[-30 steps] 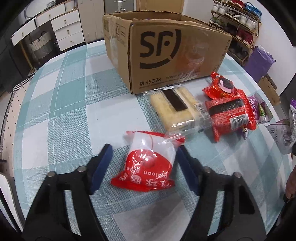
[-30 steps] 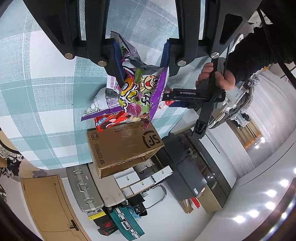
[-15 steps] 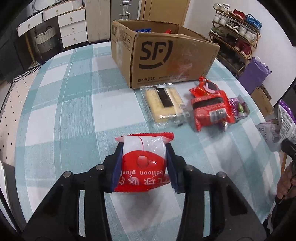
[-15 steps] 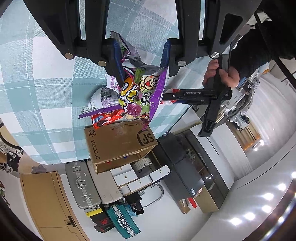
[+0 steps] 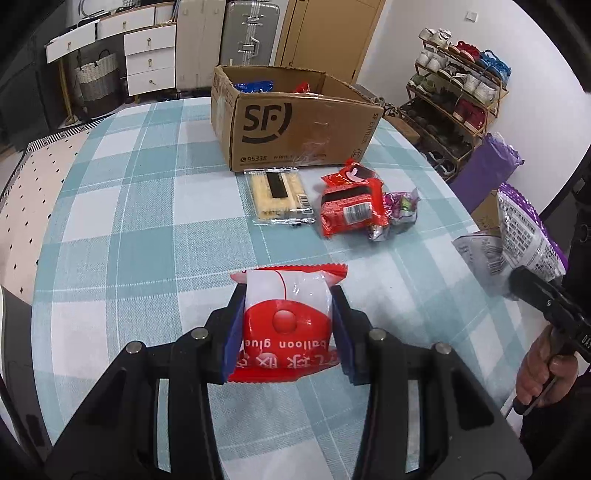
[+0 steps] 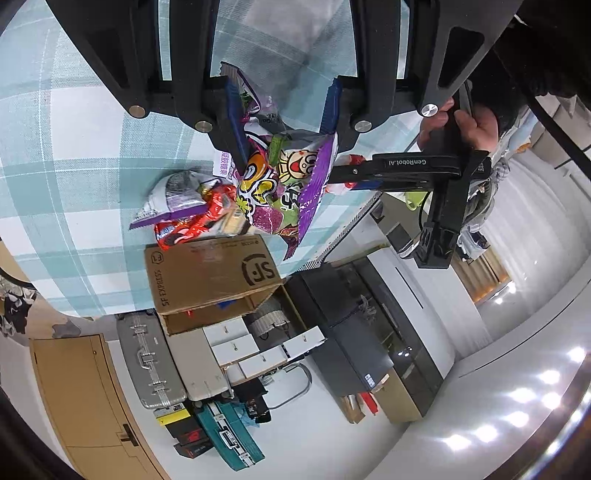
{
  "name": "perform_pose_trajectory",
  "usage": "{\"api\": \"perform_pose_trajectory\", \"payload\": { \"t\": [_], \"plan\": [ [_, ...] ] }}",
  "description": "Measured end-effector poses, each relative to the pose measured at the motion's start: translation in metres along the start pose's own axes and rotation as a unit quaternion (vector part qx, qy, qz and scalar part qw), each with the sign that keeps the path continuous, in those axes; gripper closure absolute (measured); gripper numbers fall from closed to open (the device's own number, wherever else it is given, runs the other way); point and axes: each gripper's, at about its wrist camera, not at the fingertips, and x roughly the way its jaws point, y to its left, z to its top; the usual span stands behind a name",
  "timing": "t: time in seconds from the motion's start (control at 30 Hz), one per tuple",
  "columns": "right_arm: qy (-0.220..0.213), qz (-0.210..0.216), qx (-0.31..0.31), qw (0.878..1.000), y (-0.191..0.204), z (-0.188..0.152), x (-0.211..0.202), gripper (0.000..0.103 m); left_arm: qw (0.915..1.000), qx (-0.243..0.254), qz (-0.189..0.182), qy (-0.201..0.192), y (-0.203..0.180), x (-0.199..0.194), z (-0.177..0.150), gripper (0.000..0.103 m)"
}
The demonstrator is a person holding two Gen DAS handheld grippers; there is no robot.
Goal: Organize snacks
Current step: 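Carry both packs over the SF box and release them inside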
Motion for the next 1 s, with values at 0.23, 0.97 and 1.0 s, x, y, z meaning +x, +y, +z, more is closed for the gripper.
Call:
{"api": "perform_pose_trajectory", "payload": {
  "t": [0.23,0.97,1.0],
  "plan": [
    [-0.015,0.017,-0.003,1.000,0.019,0.007,-0.014,0.068,0.9982,-0.027,-0.019,-0.050,-0.006,-0.032,-0.011,0.063],
    [-0.031,0.032,-0.017,0.999,0.028,0.057,-0.025,0.068,0.9918,0.062,0.020,-0.110,-0.046,-0.097,0.031,0.063],
    [-0.035,0.032,-0.017,0.999,0.027,0.065,-0.027,0.068,0.9914,0.068,0.022,-0.110,-0.046,-0.101,0.038,0.063]
  ]
}}
